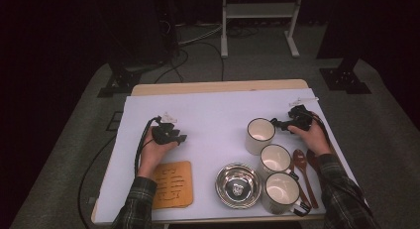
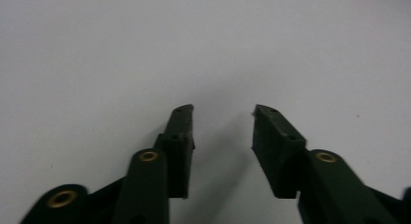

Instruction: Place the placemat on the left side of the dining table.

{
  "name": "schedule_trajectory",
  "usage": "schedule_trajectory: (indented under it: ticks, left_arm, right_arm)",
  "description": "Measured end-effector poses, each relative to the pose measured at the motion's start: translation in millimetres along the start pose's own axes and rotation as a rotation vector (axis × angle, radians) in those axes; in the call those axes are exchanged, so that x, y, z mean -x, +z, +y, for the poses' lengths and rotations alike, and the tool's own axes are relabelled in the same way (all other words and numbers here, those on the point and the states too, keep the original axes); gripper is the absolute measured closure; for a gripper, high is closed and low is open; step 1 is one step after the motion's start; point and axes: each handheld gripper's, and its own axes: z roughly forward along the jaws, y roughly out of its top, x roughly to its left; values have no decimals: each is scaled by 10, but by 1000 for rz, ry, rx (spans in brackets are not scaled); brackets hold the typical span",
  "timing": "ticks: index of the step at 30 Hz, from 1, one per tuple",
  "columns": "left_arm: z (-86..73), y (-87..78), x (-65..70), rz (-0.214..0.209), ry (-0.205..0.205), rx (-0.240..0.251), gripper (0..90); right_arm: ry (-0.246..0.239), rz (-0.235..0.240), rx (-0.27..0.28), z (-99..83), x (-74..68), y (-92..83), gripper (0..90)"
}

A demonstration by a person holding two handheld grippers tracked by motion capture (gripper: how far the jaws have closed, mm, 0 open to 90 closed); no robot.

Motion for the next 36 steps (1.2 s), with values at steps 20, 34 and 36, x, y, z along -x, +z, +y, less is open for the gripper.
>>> schedule_trajectory:
  ticks: [20, 34, 36]
  left_arm:
    - [4, -328, 24, -60, -152, -6, 900]
    - [-176, -657, 72, -51, -192, -4, 900]
    - [-197, -689, 80, -49, -199, 1, 900]
  right_arm:
    - [1, -1, 1, -1, -3, -1, 184]
    - [2, 0, 1, -1, -2, -1, 184]
    - [2, 0, 1, -1, -2, -1, 184]
